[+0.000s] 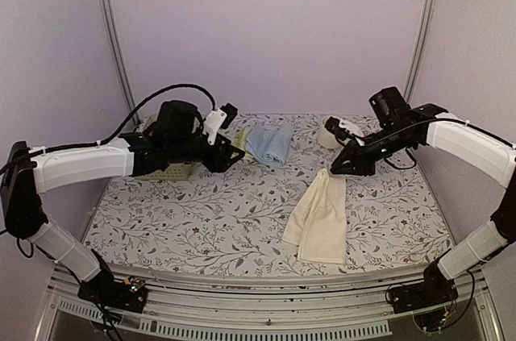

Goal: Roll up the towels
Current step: Place the towel at the center of the board, then pick up the towel from the center of the board.

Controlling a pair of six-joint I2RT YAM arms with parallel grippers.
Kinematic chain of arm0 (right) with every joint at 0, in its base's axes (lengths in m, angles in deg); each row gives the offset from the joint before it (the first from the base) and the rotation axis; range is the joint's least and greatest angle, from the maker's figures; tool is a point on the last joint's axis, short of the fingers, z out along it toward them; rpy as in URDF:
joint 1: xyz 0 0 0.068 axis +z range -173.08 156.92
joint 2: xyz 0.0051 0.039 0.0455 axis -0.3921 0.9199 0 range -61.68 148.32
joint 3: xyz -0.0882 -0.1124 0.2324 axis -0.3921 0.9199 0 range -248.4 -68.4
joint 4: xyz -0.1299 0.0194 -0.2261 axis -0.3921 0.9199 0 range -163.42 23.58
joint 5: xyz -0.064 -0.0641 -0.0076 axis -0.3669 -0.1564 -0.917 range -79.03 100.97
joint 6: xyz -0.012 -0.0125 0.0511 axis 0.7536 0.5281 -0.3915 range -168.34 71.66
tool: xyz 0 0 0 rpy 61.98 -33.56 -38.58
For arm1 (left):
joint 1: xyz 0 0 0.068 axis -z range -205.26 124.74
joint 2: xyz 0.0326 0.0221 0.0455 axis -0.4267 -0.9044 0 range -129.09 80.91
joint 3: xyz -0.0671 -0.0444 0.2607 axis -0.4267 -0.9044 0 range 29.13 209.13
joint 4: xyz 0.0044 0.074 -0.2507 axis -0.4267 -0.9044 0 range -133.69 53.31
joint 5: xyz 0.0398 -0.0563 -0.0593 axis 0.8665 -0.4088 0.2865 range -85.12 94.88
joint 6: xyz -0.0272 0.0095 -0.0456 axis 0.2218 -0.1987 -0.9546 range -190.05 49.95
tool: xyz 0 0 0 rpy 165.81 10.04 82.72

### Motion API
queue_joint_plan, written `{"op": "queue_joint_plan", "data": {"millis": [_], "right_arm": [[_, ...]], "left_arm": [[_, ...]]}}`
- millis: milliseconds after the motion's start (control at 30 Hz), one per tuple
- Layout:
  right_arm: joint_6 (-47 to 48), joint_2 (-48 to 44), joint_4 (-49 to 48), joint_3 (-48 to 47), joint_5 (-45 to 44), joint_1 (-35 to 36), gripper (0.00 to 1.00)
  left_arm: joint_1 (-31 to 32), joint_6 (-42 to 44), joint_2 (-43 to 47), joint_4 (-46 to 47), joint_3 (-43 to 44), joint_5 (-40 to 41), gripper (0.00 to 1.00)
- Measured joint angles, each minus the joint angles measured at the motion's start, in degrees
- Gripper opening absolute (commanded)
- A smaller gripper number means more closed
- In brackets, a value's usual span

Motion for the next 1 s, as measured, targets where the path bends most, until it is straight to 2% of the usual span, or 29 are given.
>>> {"op": "queue_joint_plan", "data": {"millis": [100, 233, 333, 400, 567, 733, 867, 1000], "right_arm": [[0.3, -4.6, -2.9, 2.6, -4.3, -5.2, 0.37], [-1.7, -3.9, -5.5, 8.0, -13.7, -10.7, 0.39], [-1.4, -4.6, -4.3, 10.3, -12.6, -10.6, 0.41], [-0.3, -7.0, -4.1, 12.2, -11.3, -7.0, 0.41], [1.9, -10.9, -3.7, 15.9, -8.7, 10.4, 0.44], [2.8, -5.4, -4.1, 16.9, -10.9, 19.3, 0.46], [2.8, 1.2, -5.7, 16.9, -14.0, 26.8, 0.47], [2.4, 6.1, -6.8, 16.6, -16.7, 30.3, 0.49]], "left_arm": [[2.8, -1.4, -3.2, -2.0, 0.9, -2.6, 0.45], [6.0, -3.8, -5.7, -2.4, -0.5, -5.1, 0.37], [8.2, -5.7, -8.0, -2.1, -1.7, -6.8, 0.32], [9.4, -6.8, -9.4, -1.4, -2.5, -7.5, 0.3], [11.4, -10.4, -10.7, 1.7, -6.6, -8.9, 0.3], [11.5, -14.3, -10.1, 5.6, -11.7, -7.2, 0.32], [11.5, -18.0, -7.9, 8.6, -15.8, -4.4, 0.38], [11.5, -20.5, -5.6, 10.8, -18.5, -2.4, 0.38]]}}
